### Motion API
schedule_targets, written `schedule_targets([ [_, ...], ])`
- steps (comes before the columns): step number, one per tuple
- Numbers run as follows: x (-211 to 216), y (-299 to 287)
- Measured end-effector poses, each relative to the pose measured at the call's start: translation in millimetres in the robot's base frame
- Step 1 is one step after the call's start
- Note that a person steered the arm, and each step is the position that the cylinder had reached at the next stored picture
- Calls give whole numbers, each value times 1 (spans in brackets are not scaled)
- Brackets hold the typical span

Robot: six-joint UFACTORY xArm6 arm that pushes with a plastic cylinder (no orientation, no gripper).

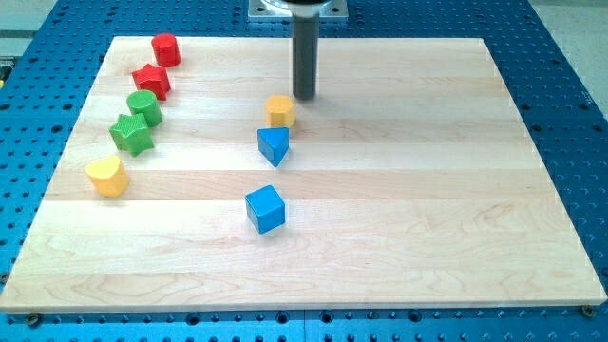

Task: Place the heart diagonally to the triangle

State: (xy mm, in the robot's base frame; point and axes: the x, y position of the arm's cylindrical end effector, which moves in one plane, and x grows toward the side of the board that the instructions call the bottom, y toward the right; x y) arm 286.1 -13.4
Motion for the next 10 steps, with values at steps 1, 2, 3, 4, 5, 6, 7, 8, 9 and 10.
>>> schedule_targets([
  [1, 25, -81],
  [2, 100, -111],
  [3, 123, -135],
  [4, 160, -172],
  [5, 201, -206],
  [6, 236, -193],
  [7, 262, -234],
  [8, 255, -291],
  [9, 214, -258],
  [10, 215, -205],
])
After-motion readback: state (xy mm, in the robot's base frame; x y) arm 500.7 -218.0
